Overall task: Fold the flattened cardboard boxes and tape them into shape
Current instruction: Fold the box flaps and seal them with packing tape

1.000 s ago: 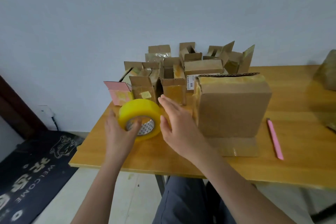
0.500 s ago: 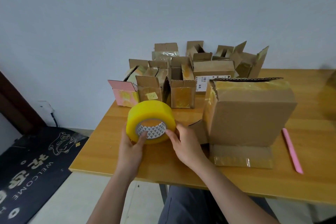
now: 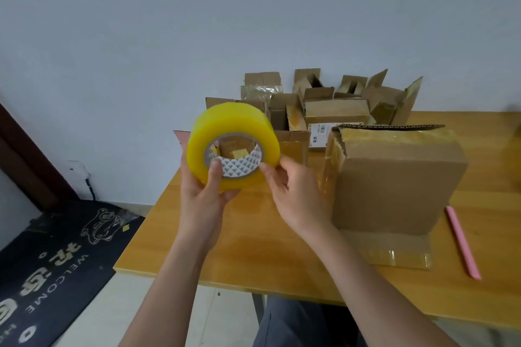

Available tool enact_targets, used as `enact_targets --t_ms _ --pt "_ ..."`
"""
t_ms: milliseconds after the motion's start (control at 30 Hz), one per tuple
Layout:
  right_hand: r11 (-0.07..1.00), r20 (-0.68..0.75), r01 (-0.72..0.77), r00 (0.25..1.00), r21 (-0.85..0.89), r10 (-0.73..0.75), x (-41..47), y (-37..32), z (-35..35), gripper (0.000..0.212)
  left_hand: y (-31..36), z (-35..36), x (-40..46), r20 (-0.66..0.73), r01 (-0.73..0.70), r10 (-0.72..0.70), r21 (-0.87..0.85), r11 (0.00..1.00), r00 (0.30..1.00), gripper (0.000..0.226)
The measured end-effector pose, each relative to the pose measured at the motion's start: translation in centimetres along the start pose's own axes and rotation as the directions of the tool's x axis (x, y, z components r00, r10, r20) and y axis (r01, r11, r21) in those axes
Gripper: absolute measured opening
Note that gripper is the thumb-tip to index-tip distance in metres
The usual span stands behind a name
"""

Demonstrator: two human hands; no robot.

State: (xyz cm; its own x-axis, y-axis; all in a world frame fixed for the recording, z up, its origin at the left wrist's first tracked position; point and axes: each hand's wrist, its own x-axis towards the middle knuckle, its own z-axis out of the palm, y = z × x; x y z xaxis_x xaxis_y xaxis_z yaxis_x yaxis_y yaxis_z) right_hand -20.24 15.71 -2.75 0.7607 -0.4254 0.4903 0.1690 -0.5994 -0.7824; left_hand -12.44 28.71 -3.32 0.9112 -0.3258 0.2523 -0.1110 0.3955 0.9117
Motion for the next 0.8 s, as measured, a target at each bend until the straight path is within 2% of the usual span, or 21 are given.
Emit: enact_targets --t_ms 100,167,233,333,467,600,800 --pt "0.994 -0.095 0.102 0.991 0.031 -0.098 1.9 -2.5 -1.9 0.027 2.4 2.2 1.2 0.009 -0.062 0.063 -0.086 0.994 0.998 0.062" --pt "0.991 -0.116 0.116 0.987 0.066 -0.108 3.6 -4.1 -3.1 0.029 4.4 3.8 2.1 0.017 -0.104 0.107 -0.112 0.988 0.994 0.053" --pt "0.989 -0.089 0.084 0.993 0.119 -0.073 4.7 -4.9 -4.3 0.038 6.0 5.1 2.8 0.028 -0.098 0.104 -0.172 0.98 0.994 0.043" --pt "0.994 -0.065 0.052 0.997 0.097 -0.046 4.6 -4.8 -6.1 0.048 7.3 6.3 3.3 0.013 -0.026 0.03 -0.254 0.967 0.999 0.039" --pt "0.995 -0.078 -0.035 0.996 0.089 0.042 4.1 -4.2 -8.8 0.044 8.4 7.9 3.4 0.03 0.019 -0.01 -0.313 0.949 1.0 0.039" --pt "0.988 -0.058 -0.129 0.989 0.084 0.134 4.0 -4.4 -11.5 0.042 9.6 11.0 3.3 0.106 0.101 -0.061 -0.424 0.9 0.992 0.04" --pt "0.962 -0.066 -0.236 0.967 0.139 0.246 3.8 -4.1 -15.6 0.045 10.9 16.9 3.5 0.238 0.179 -0.067 -0.49 0.853 0.969 0.041"
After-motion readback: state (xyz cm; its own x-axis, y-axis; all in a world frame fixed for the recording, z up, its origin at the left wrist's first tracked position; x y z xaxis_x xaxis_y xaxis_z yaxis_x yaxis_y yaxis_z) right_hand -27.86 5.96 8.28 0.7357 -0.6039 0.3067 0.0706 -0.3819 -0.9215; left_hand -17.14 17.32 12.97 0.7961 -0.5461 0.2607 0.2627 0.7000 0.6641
